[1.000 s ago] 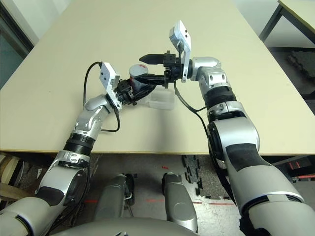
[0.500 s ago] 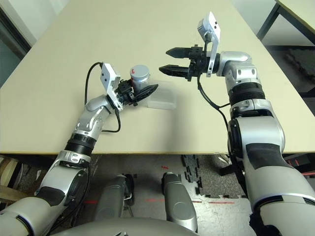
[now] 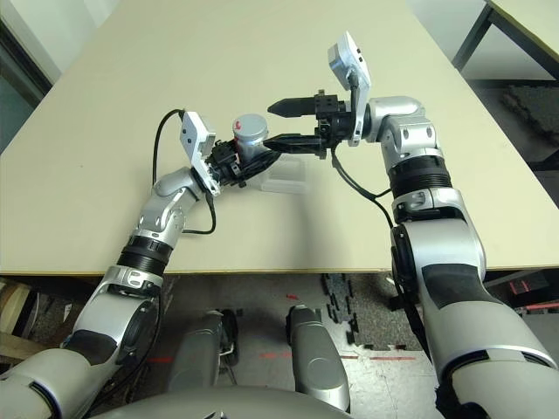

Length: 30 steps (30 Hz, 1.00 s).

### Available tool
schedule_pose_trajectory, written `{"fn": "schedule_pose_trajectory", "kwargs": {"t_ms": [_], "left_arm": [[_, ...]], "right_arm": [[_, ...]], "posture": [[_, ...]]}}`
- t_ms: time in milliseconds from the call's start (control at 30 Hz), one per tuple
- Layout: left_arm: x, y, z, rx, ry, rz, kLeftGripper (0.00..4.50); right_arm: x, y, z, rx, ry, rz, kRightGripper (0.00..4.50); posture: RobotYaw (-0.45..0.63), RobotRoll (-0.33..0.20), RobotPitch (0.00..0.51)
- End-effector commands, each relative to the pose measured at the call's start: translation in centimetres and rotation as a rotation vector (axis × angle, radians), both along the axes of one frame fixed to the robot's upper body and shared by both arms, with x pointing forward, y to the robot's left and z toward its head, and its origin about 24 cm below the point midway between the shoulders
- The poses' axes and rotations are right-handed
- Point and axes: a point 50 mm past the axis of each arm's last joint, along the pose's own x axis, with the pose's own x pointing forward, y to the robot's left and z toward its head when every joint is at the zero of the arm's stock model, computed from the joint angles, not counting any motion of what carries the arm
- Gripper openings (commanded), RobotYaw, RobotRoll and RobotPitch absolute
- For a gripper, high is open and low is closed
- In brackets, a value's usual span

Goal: Pour the medicine from the bottle into the box.

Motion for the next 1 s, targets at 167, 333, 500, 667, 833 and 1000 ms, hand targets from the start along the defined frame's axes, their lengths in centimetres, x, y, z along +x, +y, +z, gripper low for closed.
{"fn": "schedule_pose_trajectory", "kwargs": {"t_ms": [167,333,500,667,833,1000], "left_arm": [[-0.1,-0.5,-0.1,0.024,-0.008,-0.017,2.59],[-0.2,-0.6,-0.1,0.021,-0.006,-0.018,2.59],[-0.3,-0.6,-0.1,0.018,-0.005,-0.017,2.59],[-0.4,-0.6,-0.2,0.016,-0.004,-0.017,2.59],[-0.4,-0.5,-0.2,0.017,-0.001,-0.016,2.59],[-0.4,-0.5,-0.2,0.017,0.001,-0.013,2.59]], "right_arm": [[0.1,1.7,0.1,0.022,-0.022,0.005,4.5],[0.2,2.7,0.0,0.032,-0.026,0.006,4.5],[0.5,3.1,-0.2,0.033,-0.03,-0.022,4.5],[0.9,2.7,-0.3,0.023,-0.035,-0.068,4.5],[1.1,1.6,-0.4,0.013,-0.036,-0.097,4.5],[1.0,0.5,-0.4,0.009,-0.032,-0.113,4.5]], "posture": [[-0.24,0.0,0.134],[-0.23,0.0,0.137],[-0.23,0.0,0.139],[-0.23,0.0,0.141],[-0.23,0.0,0.142],[-0.24,0.0,0.143]]}}
